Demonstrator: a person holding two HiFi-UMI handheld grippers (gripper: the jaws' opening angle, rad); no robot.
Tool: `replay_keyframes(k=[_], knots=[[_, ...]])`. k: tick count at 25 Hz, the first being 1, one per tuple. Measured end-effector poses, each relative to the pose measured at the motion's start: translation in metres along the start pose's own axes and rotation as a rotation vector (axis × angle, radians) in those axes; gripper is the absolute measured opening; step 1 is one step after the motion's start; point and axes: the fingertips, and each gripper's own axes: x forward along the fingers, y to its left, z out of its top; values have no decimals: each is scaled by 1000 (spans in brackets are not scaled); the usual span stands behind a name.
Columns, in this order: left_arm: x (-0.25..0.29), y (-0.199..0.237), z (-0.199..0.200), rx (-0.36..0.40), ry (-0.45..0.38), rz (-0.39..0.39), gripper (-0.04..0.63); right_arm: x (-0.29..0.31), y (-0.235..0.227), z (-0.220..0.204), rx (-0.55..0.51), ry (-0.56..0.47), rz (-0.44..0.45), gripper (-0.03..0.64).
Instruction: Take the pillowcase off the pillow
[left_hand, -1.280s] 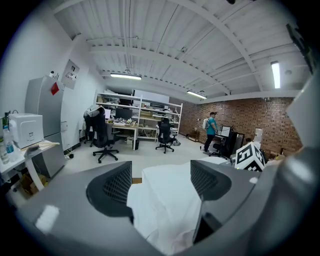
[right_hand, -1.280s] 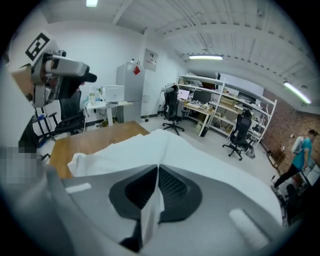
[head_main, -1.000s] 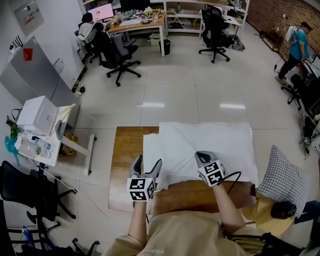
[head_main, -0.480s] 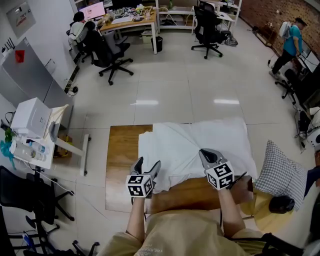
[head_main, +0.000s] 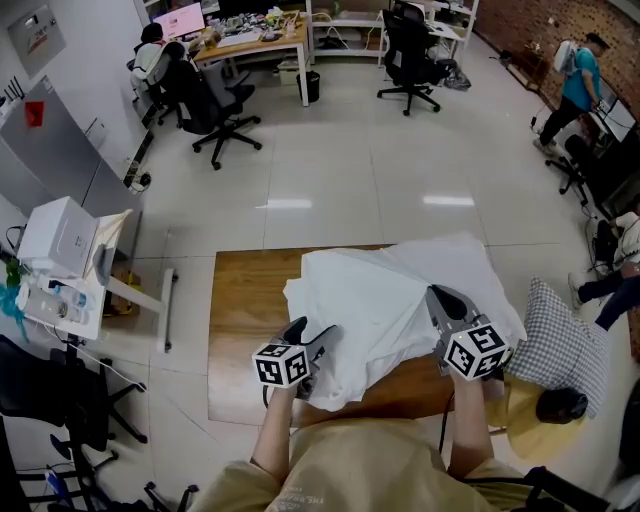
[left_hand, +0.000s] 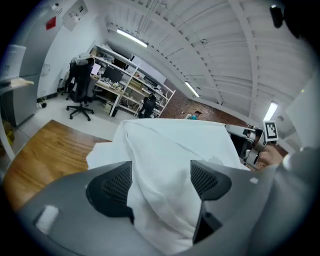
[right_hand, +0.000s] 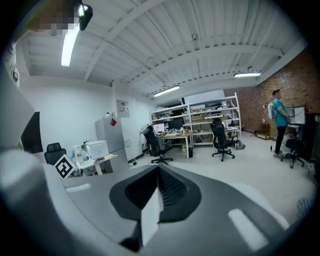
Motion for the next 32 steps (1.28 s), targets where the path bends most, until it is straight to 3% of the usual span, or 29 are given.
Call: replay_keyframes(k=[3, 7, 10, 12, 13, 16, 24, 25, 27, 28, 32], knots=[[5, -17, -2, -61, -6, -77, 370, -9, -1, 16, 27, -29, -3, 0], [17, -30, -5, -88, 15, -106, 352, -15, 0, 23, 41, -38, -5, 0], [30, -33, -19, -108, 91, -88, 275, -17, -1, 16, 45, -18, 6, 0], [36, -26, -25, -106, 121, -37, 212, -9, 0, -1, 34, 21, 25, 0], [36, -22, -25, -105, 124, -17, 152, -2, 1, -13, 26, 46, 34, 0], [30, -22, -14, -142, 103, -33, 92, 11, 4, -53, 10, 113, 54, 0], [3, -49, 20, -247, -6, -167, 83, 9, 1, -104, -52, 180, 86, 15], [2, -57, 27, -241, -18, -185, 83, 7, -3, -104, -58, 171, 75, 81], [3, -72, 44, -226, -45, -213, 83, 0, -17, -101, -78, 134, 18, 344], [4, -76, 48, -228, -49, -219, 83, -5, -27, -101, -90, 113, -23, 370], [4, -81, 57, -241, -50, -240, 83, -37, -66, -112, -43, 58, -148, 368]])
